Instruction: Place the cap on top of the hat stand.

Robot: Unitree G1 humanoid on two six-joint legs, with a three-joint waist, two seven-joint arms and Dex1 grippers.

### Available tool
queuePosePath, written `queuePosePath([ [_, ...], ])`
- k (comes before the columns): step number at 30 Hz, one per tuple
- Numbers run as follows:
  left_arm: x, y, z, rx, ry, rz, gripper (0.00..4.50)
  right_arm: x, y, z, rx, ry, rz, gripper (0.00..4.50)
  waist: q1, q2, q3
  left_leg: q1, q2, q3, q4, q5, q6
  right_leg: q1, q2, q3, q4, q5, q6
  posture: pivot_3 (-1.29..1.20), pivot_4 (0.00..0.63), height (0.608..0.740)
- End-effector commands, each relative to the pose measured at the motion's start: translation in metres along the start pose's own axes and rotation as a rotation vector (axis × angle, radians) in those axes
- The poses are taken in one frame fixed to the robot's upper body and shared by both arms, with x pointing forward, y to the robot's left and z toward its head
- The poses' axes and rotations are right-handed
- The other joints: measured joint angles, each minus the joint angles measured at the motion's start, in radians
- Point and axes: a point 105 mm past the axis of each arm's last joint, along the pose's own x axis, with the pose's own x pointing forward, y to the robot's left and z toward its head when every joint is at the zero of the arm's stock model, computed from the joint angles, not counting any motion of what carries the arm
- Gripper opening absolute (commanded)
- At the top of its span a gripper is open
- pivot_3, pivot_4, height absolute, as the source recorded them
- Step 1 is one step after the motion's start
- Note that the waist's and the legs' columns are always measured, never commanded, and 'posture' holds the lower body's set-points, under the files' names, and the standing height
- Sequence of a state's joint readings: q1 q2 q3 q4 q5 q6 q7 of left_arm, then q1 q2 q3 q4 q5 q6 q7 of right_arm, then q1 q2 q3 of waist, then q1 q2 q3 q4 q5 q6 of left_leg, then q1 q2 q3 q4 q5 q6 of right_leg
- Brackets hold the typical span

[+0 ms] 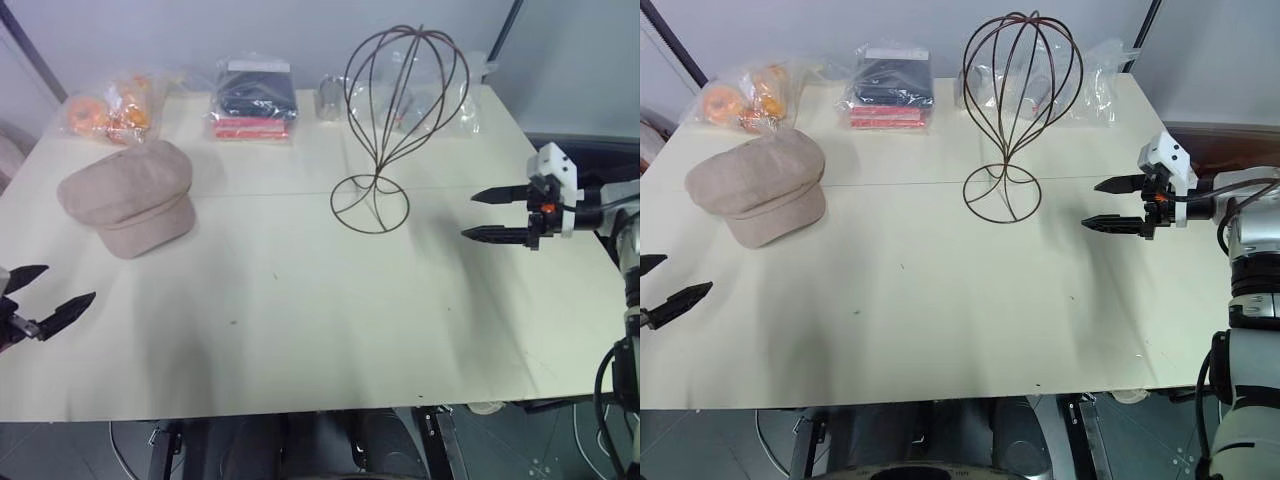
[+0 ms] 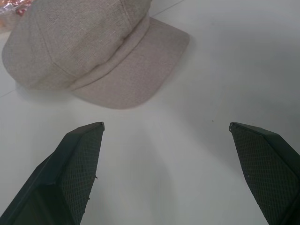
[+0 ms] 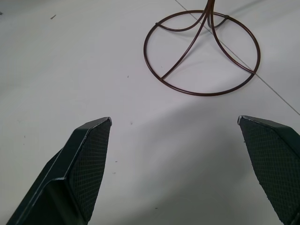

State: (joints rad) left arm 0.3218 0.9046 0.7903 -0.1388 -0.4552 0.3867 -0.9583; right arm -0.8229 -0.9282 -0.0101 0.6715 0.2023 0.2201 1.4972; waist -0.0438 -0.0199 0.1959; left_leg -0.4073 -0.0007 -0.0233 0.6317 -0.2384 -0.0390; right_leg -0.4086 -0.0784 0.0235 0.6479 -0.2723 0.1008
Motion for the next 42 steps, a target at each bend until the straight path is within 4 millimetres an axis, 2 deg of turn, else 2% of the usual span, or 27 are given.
queuePosePath([
  [1, -0.003, 0.000, 0.008, 0.037, -0.003, 0.000, 4.50, -0.006, -0.001, 0.011, -0.036, -0.039, -0.018, 4.42, 0.000, 0.000, 0.000, 0.000, 0.000, 0.000, 0.000, 0.000, 0.000, 0.000, 0.000, 0.000, 0.000, 0.000, 0.000, 0.00, 0.150, 0.740],
  [15, -0.005, 0.006, 0.013, 0.028, -0.013, 0.018, 4.50, -0.005, -0.004, 0.013, -0.006, -0.050, -0.031, 4.42, 0.000, 0.000, 0.000, 0.000, 0.000, 0.000, 0.000, 0.000, 0.000, 0.000, 0.000, 0.000, 0.000, 0.000, 0.000, 0.00, 0.150, 0.740],
  [19, 0.001, -0.004, 0.023, 0.090, -0.027, -0.007, 4.50, -0.007, -0.005, 0.012, -0.032, -0.039, -0.051, 4.42, 0.000, 0.000, 0.000, 0.000, 0.000, 0.000, 0.000, 0.000, 0.000, 0.000, 0.000, 0.000, 0.000, 0.000, 0.000, 0.00, 0.150, 0.740],
  [21, 0.011, -0.017, 0.034, 0.170, -0.034, -0.028, 4.50, -0.009, 0.001, 0.014, -0.041, -0.038, -0.020, 4.42, 0.004, 0.000, 0.000, 0.000, 0.000, 0.000, 0.000, 0.000, 0.000, 0.000, 0.000, 0.000, 0.000, 0.000, 0.000, 0.00, 0.150, 0.740],
  [24, 0.030, -0.036, 0.044, 0.343, -0.018, -0.014, 4.50, -0.008, 0.017, 0.030, -0.044, -0.090, 0.045, 4.42, 0.007, 0.000, 0.000, 0.000, 0.000, -0.001, 0.001, 0.000, 0.000, 0.001, -0.001, 0.000, 0.000, 0.000, 0.000, 0.00, 0.150, 0.740],
  [28, 0.060, -0.050, 0.050, 0.494, -0.011, 0.087, 4.50, -0.006, 0.062, 0.061, -0.030, -0.192, 0.193, 4.42, 0.010, 0.001, 0.000, 0.000, -0.001, -0.002, 0.001, 0.000, 0.000, 0.001, 0.000, 0.000, 0.002, 0.000, 0.001, 0.00, 0.150, 0.740],
  [33, 0.091, -0.047, 0.052, 0.660, 0.017, 0.276, 4.50, -0.001, 0.112, 0.084, -0.043, -0.255, 0.298, 4.42, 0.012, 0.000, 0.000, 0.000, -0.001, -0.003, 0.001, 0.000, 0.000, 0.001, 0.001, -0.001, 0.002, 0.001, 0.001, 0.00, 0.150, 0.740],
  [37, 0.107, -0.039, 0.043, 0.814, 0.081, 0.387, 4.50, 0.000, 0.131, 0.095, -0.042, -0.288, 0.313, 4.42, 0.013, 0.000, 0.000, 0.000, -0.001, -0.003, 0.002, 0.000, 0.000, 0.001, 0.001, -0.001, 0.002, 0.001, 0.002, 0.00, 0.150, 0.740],
  [42, 0.141, -0.030, 0.029, 0.828, 0.140, 0.502, 4.50, 0.000, 0.138, 0.102, -0.051, -0.301, 0.284, 4.42, 0.035, -0.001, -0.001, -0.001, -0.002, -0.004, 0.004, 0.000, 0.000, 0.002, 0.001, -0.002, 0.002, 0.002, 0.003, 0.00, 0.150, 0.740],
])
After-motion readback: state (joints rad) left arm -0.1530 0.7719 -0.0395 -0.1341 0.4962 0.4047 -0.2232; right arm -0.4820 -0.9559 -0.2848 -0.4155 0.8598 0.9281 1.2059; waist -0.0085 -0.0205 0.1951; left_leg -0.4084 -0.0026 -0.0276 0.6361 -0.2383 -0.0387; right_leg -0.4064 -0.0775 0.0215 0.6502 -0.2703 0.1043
